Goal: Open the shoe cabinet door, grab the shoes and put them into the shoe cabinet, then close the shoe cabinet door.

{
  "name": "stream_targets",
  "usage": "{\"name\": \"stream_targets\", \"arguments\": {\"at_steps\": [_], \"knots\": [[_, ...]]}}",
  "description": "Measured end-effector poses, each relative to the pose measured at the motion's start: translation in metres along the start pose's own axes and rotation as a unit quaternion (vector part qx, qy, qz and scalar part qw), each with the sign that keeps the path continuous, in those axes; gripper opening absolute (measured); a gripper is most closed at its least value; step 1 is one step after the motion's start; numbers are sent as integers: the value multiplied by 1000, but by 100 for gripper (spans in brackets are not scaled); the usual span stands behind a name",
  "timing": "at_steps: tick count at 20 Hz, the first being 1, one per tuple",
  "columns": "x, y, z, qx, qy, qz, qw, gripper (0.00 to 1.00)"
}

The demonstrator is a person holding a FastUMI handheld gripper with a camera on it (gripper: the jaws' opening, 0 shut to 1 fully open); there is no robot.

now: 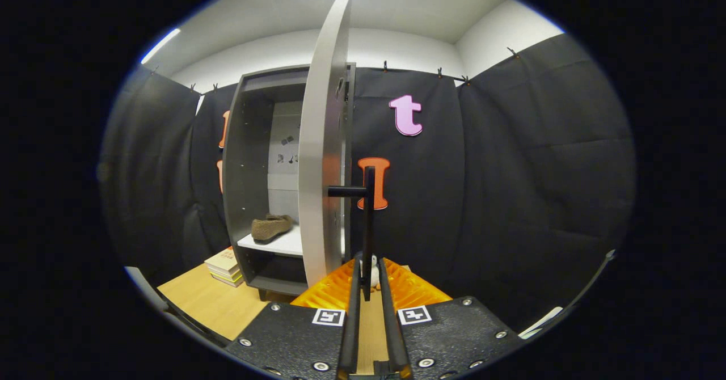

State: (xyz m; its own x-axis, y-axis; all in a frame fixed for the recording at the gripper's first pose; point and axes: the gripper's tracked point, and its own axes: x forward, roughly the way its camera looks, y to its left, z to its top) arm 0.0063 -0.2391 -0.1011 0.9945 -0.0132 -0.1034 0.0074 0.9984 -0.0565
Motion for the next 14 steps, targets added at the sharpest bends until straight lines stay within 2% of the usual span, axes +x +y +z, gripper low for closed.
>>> {"name": "stream_targets", "arguments": {"at_steps": [3,5,10,14], "knots": [[-7,8,0,-13,-2,-15,1000,21],[-17,6,2,-37,-3,-58,998,20],[-38,23,2,-58,11,-117,991,19],[-49,70,-10,-40,31,-123,991,23]]}}
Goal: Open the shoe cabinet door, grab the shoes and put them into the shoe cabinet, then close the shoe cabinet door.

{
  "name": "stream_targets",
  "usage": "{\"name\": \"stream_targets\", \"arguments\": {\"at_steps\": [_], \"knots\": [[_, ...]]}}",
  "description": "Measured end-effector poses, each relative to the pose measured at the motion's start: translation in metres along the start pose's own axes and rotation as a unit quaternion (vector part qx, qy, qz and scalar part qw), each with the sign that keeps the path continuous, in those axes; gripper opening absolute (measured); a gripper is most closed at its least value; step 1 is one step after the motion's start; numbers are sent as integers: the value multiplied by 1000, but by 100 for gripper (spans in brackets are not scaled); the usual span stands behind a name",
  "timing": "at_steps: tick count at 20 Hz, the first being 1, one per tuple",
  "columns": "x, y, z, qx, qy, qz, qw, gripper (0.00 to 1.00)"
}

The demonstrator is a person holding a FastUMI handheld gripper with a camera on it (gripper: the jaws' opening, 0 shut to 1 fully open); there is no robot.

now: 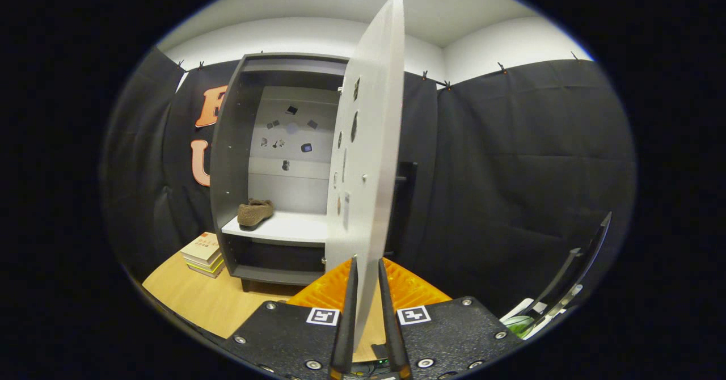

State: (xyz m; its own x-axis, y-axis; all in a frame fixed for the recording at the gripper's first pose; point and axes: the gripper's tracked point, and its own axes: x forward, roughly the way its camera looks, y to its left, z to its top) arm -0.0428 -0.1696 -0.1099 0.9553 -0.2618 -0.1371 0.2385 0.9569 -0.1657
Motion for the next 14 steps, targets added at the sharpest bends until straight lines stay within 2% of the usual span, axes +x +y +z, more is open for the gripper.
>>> {"name": "stream_targets", "arguments": {"at_steps": [2,6,10,14], "knots": [[-7,33,-8,-7,8,8,1000,23],[-15,107,-34,-12,33,54,998,24],[0,168,-81,-25,88,112,989,26],[26,210,-124,-5,137,139,981,28]]}}
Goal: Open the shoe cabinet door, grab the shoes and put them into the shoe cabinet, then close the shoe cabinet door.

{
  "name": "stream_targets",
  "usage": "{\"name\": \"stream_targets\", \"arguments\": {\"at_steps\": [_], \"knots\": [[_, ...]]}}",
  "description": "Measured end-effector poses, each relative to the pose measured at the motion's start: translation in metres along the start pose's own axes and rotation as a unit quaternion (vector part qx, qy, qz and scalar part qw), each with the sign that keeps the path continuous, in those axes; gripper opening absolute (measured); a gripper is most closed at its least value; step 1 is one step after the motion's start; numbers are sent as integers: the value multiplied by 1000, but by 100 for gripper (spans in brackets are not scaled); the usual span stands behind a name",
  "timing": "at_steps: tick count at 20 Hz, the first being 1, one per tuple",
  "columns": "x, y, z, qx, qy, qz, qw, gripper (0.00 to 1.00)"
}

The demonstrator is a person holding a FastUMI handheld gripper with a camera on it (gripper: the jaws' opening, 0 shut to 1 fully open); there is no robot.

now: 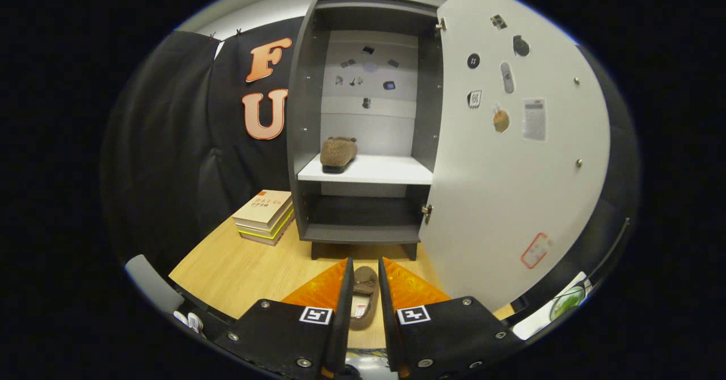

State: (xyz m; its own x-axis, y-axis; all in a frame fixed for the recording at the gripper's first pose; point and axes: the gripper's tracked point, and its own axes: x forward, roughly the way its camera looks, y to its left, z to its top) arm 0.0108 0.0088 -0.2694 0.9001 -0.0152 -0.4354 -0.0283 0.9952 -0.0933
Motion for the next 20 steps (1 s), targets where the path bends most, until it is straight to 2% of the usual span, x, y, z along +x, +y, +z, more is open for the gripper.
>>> {"name": "stream_targets", "arguments": {"at_steps": [4,9,12,13,14,15,16,19,20], "knots": [[49,19,-49,-20,59,37,997,28],[97,25,-102,1,126,66,990,28],[118,34,-142,22,184,99,978,35],[123,36,-153,32,201,106,973,38],[127,36,-159,39,211,110,970,55],[130,35,-166,40,219,113,968,61],[133,36,-173,37,225,115,967,66],[149,41,-195,11,244,122,962,69],[154,43,-202,1,250,127,960,74]]}}
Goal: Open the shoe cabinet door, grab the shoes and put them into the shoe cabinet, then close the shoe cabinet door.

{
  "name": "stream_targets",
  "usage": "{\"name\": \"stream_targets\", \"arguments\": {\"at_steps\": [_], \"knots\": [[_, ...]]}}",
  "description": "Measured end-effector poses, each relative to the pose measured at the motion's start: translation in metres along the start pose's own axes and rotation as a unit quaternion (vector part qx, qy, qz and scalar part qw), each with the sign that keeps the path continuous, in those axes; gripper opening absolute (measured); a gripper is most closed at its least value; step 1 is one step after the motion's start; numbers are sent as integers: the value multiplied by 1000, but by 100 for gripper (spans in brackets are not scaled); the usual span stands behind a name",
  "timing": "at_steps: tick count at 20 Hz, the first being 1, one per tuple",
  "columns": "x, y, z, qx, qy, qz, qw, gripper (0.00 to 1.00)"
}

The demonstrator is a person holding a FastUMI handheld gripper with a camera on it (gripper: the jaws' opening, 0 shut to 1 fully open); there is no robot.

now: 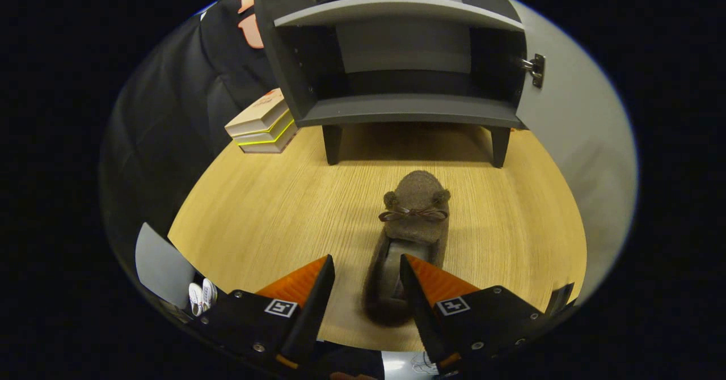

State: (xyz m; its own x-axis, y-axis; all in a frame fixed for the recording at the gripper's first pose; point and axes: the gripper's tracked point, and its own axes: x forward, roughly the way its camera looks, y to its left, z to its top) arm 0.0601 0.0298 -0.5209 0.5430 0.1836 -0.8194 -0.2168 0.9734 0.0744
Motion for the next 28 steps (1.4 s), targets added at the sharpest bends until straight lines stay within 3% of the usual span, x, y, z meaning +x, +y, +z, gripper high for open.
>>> {"name": "stream_targets", "arguments": {"at_steps": [2,7,9,10,12,16,28], "knots": [[14,2,-7,-17,11,3,1000,81],[39,-2,-14,-52,24,-11,998,79],[45,-12,-12,-70,22,-37,997,66],[47,-15,-12,-72,25,-42,996,44],[49,-15,-12,-68,31,-39,996,26],[51,-12,-12,-46,40,-22,998,8],[-6,-16,48,-45,-32,-84,995,4]]}}
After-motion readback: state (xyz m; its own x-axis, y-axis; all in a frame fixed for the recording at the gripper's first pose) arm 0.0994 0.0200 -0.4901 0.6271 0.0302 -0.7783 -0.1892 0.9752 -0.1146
